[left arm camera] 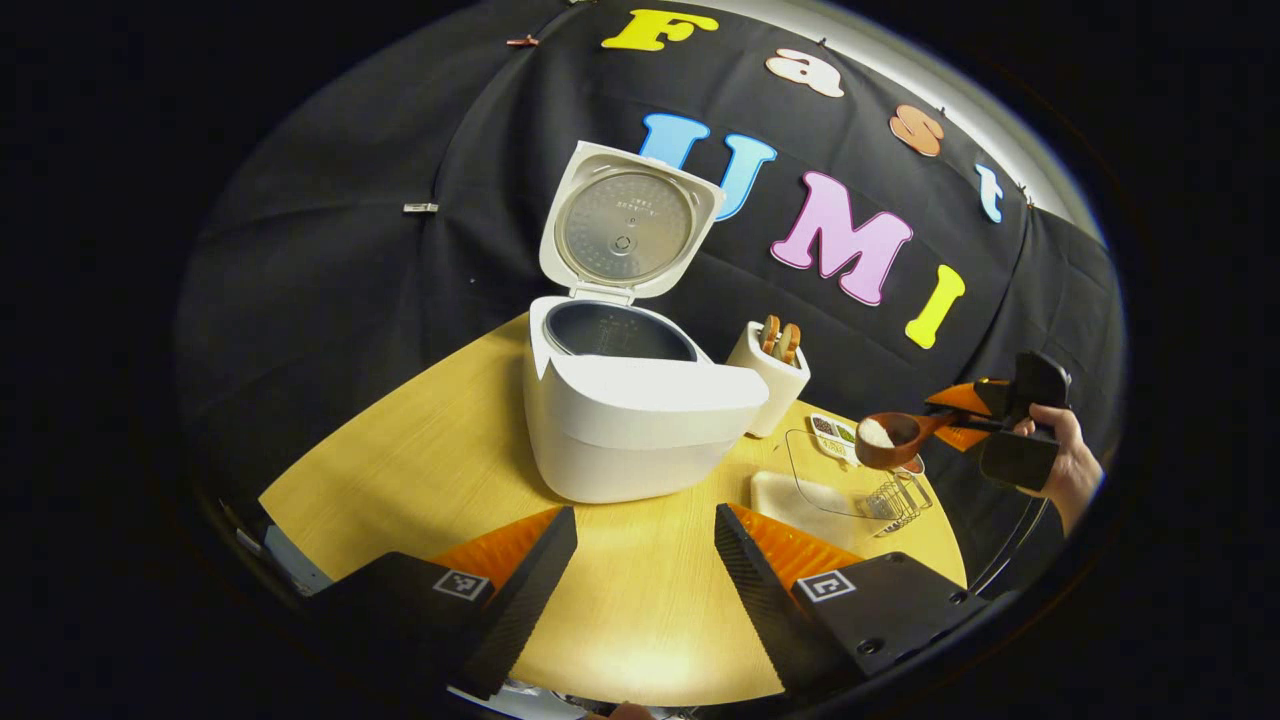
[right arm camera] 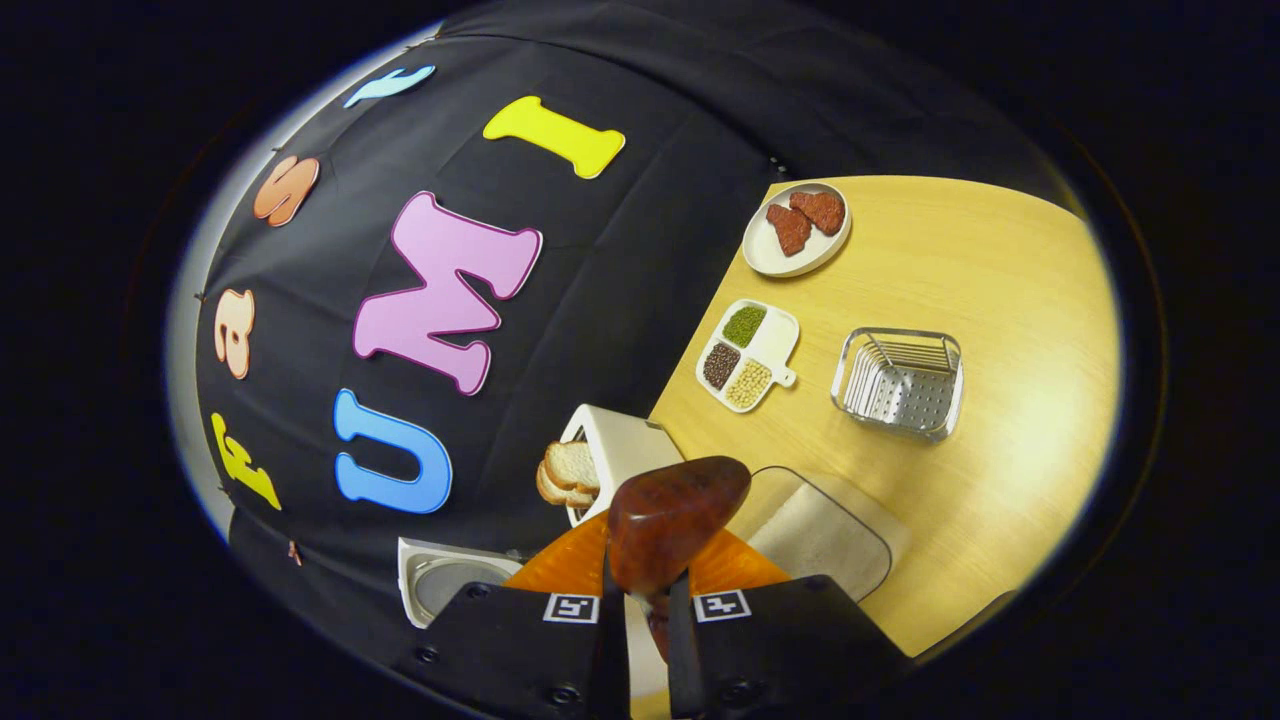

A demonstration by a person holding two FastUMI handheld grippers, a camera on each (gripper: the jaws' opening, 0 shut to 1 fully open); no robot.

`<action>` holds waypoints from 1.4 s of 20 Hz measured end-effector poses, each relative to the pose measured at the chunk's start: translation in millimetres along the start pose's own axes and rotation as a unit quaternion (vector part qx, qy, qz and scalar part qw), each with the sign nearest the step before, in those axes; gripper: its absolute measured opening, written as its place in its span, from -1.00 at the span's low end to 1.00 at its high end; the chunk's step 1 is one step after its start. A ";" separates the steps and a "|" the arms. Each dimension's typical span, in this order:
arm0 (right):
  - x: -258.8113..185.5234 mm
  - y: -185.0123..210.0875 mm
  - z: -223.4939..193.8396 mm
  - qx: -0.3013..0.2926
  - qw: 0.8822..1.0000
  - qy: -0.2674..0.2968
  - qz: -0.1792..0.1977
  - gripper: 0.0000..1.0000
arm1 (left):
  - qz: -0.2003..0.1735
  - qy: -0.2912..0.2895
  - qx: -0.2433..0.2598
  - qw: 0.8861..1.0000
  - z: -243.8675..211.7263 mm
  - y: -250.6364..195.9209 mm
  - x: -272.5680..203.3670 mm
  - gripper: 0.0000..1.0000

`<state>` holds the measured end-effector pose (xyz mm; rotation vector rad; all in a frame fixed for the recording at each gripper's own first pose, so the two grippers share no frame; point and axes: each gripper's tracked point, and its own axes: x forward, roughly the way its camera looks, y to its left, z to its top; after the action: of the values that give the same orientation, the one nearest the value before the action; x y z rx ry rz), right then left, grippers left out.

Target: Close the left gripper, press the button to open the rice cooker; take a wooden spoon from the chopstick holder with the right hand, scoop a spoonful of rice and pour it into the rice cooker, then put the wooden spoon back into the chopstick holder.

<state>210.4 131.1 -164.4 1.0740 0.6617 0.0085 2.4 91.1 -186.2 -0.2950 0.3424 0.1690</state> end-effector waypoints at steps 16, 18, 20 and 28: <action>55.3 147.1 -120.0 0.024 0.993 0.079 0.089 -0.61 | 0.042 -0.028 -0.045 0.998 23.6 72.6 -12.3 0.96; 57.8 163.6 -137.6 0.009 0.991 0.089 0.096 -0.61 | 0.048 -0.028 -0.048 0.997 23.8 80.7 -13.5 0.92; 67.2 178.4 -158.2 -0.012 0.990 0.094 0.102 -0.61 | 0.052 -0.027 -0.054 0.997 23.8 86.1 -10.1 0.92; 105.8 228.4 -226.1 -0.206 0.965 0.065 0.151 -0.61 | 0.065 -0.026 -0.073 0.995 23.3 100.2 -19.4 0.92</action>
<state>251.5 460.6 -99.9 0.7652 0.5756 0.4665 -29.7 190.7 -184.0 -0.4129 0.2978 0.3302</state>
